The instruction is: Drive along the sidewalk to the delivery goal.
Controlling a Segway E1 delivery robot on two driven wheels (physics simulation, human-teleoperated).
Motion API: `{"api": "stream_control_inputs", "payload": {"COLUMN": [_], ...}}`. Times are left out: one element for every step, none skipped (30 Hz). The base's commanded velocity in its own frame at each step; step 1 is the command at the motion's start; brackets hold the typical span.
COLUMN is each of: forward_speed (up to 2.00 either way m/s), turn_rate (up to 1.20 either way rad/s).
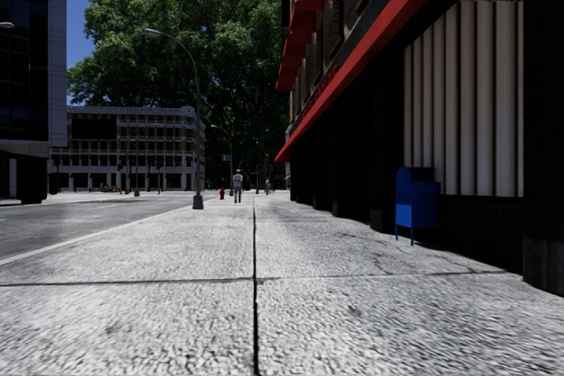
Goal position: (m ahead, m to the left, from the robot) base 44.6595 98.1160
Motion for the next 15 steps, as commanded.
{"api": "stream_control_inputs", "payload": {"forward_speed": [2.0, 2.0, 2.0, 2.0, 2.0, 2.0, 2.0, 2.0, 2.0, 2.0, 2.0, 2.0, 2.0, 2.0, 2.0], "turn_rate": [0.0, 0.0, 0.0, 0.0, 0.0, 0.0, 0.0, 0.0, 0.0, 0.0, 0.0, 0.0, 0.0, 0.0, 0.0]}}
